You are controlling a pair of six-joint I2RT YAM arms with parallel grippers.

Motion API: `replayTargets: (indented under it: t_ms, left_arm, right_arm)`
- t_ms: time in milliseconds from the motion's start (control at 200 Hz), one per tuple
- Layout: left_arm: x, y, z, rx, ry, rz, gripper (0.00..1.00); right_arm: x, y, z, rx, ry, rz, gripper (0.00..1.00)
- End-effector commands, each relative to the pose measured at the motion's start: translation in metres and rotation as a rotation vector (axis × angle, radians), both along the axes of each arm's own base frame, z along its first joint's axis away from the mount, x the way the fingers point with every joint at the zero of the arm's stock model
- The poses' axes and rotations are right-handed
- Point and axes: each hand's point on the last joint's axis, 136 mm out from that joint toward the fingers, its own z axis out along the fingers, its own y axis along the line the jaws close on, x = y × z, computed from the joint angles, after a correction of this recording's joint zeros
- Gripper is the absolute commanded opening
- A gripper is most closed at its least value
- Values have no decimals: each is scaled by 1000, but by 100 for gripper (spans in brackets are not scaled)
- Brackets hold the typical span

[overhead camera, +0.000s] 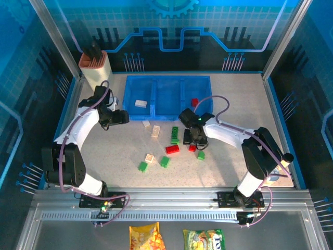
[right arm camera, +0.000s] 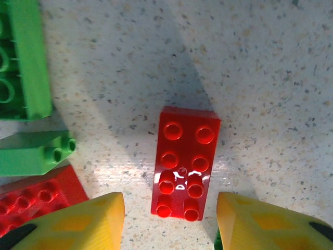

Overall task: Sort the legos into containers by color
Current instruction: Pick up the lego from the center of the table.

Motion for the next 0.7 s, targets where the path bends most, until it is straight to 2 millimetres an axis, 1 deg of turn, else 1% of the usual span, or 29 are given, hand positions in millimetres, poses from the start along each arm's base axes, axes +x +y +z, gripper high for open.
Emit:
replayTargets:
  t_ms: [0,220,490,695]
  left_arm:
    - [4,0,2,-35,-11,-6,76]
    - [6,2,3,-50,-11,5,76]
    - [5,3,3,-60,-10,8,76]
    - [5,2,3,-63,-12,7,76]
  right_arm:
    - [-1,4,-10,2,7,-55,51]
    - [-2,0,-22,-45,34,-30,50]
    - [-1,-2,-30,-73,42,-26,48]
    - [1,-4,-31,-87,34,-23,46]
